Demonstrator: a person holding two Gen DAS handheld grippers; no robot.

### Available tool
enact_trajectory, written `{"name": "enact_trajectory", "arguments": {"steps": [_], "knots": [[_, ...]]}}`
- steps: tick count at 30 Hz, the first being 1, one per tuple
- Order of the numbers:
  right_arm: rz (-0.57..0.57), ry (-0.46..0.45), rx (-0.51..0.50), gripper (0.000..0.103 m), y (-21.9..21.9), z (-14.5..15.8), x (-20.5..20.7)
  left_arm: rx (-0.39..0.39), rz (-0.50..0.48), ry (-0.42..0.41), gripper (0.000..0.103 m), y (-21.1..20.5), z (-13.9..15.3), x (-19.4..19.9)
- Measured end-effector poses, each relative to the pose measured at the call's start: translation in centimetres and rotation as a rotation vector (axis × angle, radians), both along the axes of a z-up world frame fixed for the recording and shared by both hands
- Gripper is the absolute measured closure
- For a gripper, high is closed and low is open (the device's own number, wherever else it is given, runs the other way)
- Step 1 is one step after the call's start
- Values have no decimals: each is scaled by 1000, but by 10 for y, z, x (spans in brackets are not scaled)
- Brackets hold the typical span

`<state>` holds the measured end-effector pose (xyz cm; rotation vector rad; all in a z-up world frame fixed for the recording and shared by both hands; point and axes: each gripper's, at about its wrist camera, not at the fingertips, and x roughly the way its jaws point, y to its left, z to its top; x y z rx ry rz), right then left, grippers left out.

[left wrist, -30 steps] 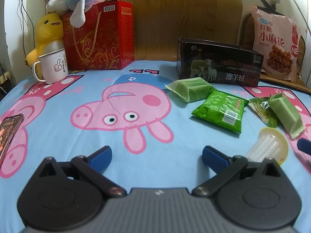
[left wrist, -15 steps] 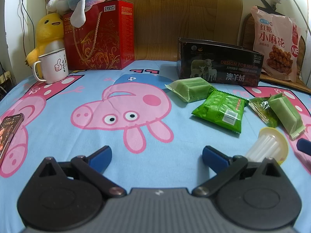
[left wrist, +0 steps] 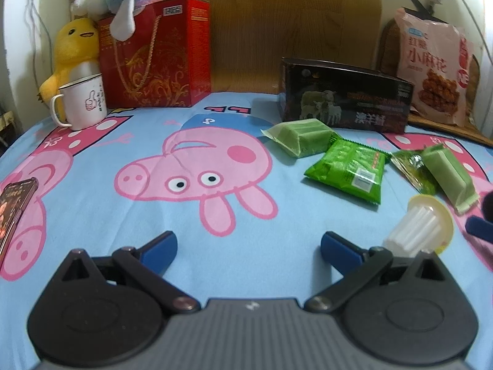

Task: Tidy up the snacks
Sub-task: 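Move the right gripper toward the yellow-lidded jelly cup, then grasp the yellow-lidded jelly cup with the left gripper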

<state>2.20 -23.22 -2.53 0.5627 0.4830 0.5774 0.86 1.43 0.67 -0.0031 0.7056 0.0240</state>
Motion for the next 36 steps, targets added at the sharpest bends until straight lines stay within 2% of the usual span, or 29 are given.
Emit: {"name": "enact_trajectory", "arguments": {"steps": [5,20,29,32,36], "knots": [[-3,5,-29,6,4,1,0,8,-43,5,0,4,0,-5],[-3,9,-73,4,12,2,-1,11,-88,-17,0,7,-1,-18],[-8,9,-82,4,14,2,0,-43,-89,-30,0,14,0,-20],[-26,3,-136,4,19,4,-4,-85,-93,-41,0,20,1,-21],[15,-17,-278,4,27,10,-6,-65,-98,-32,0,19,2,-23]]}}
